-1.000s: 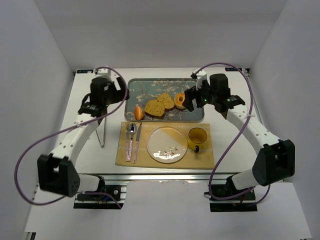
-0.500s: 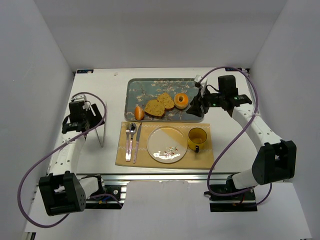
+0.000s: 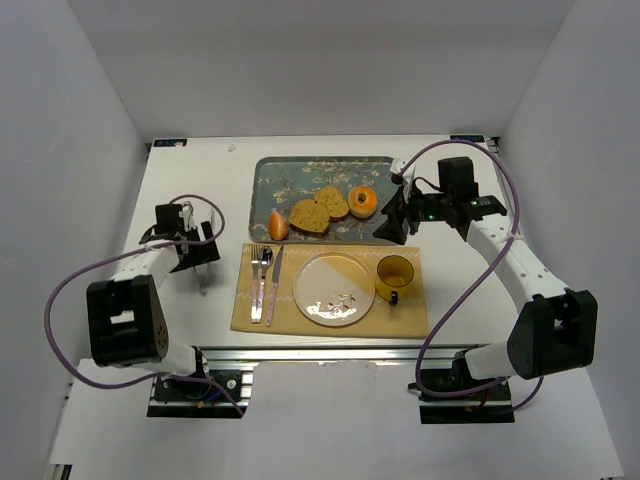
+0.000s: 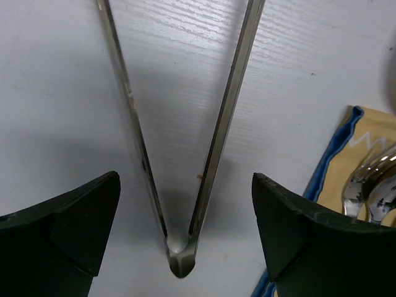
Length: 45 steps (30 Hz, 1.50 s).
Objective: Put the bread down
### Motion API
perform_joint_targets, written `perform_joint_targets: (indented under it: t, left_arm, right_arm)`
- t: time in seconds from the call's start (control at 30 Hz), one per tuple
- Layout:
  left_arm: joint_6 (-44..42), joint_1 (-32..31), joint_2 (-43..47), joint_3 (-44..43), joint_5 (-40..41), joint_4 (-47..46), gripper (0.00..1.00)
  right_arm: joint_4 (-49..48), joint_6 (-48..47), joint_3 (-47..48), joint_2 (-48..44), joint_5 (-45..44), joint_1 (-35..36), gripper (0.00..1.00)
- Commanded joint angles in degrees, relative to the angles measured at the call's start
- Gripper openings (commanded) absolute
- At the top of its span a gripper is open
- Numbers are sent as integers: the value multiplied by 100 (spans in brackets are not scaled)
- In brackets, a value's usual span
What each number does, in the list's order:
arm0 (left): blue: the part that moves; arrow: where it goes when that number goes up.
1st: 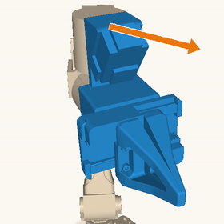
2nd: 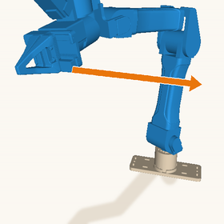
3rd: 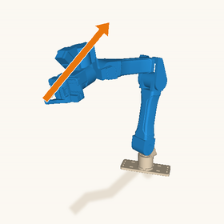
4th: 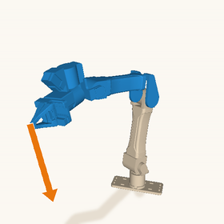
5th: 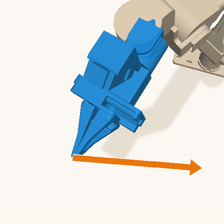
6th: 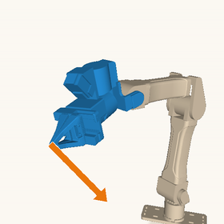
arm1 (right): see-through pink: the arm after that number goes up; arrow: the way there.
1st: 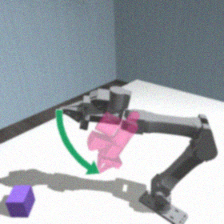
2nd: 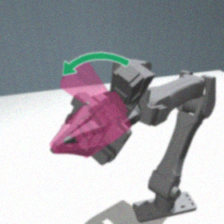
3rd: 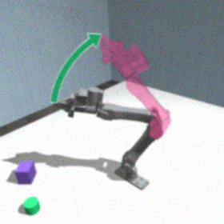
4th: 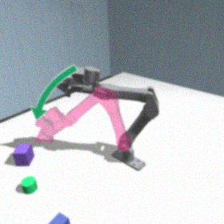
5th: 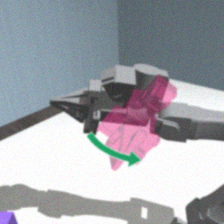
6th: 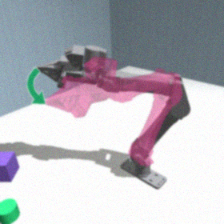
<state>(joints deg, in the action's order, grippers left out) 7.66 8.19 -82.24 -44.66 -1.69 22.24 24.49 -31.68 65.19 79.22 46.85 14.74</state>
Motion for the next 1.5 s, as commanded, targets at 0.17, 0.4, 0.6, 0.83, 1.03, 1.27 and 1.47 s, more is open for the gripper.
perform_joint_targets:
  t: [0.17,0.4,0.6,0.83,1.03,1.27,1.47]
  left_arm:
    - [-344,25,-644,-332,-77,-413,90]
    - [-300,16,-934,-271,231,-545,77]
    - [-248,25,-979,-95,178,-659,53]
    - [-64,25,-417,-42,91,-581,23]
    - [788,-246,708,-464,-1315,-537,19]
    - [1896,-1397,867,-789,-2449,-957,43]
    - [2468,-1741,631,-1008,-2643,-1363,52]
  right_arm:
    - [-23,-14,73,-73,44,-15,76]
    - [-41,83,178,-3,52,-85,77]
    - [-15,92,249,-3,61,-130,77]
    - [3,118,214,-65,79,-191,77]
    - [-6,171,196,-91,114,-261,78]
    - [-67,215,170,-100,131,-349,78]
    - [-111,250,65,-170,175,-384,78]
